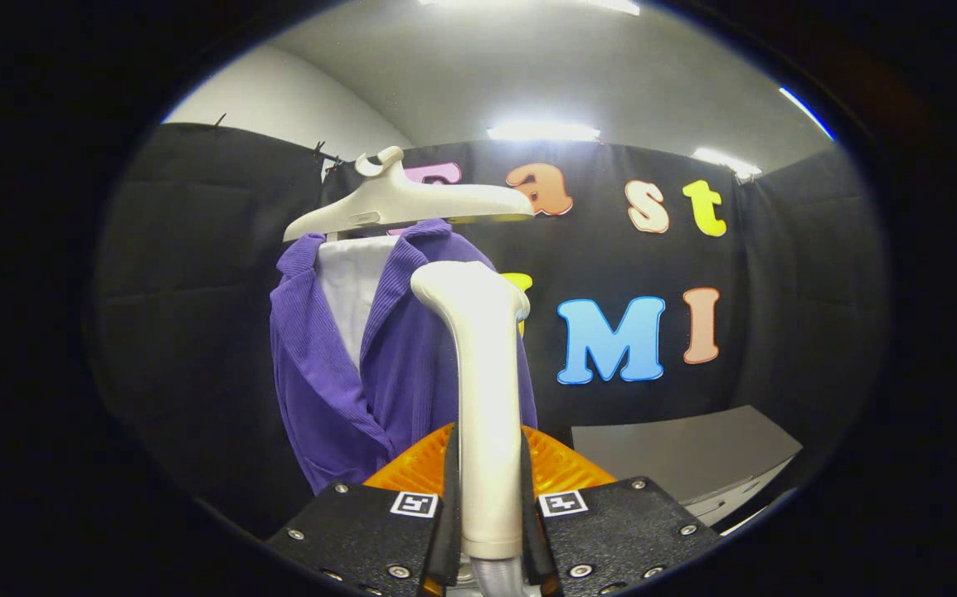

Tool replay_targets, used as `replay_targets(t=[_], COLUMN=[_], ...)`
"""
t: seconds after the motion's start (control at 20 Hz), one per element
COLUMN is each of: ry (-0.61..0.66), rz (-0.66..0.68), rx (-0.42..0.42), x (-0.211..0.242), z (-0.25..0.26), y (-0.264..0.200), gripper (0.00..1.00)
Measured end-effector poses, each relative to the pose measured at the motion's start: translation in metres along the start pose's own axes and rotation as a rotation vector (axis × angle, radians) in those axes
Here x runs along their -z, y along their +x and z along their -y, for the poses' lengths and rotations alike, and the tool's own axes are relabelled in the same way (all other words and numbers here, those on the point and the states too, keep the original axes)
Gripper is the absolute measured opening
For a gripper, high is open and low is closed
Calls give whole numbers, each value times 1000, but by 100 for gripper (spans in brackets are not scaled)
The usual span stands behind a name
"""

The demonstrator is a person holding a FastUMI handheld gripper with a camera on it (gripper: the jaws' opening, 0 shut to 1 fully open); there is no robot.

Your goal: Iron the clothes twice with a garment steamer, once on the left side and once on the right side.

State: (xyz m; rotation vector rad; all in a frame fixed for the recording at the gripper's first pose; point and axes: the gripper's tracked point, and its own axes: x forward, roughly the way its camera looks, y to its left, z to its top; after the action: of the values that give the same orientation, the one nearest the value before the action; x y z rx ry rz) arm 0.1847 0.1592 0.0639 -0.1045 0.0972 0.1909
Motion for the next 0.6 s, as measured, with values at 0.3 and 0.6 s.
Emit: replay_targets(t=[0.3,0.6], ry=[-72,-110], rz=[37,-2], rx=[42,24], x=[8,42], z=[-10,-25], y=[4,0], gripper=[30,31])
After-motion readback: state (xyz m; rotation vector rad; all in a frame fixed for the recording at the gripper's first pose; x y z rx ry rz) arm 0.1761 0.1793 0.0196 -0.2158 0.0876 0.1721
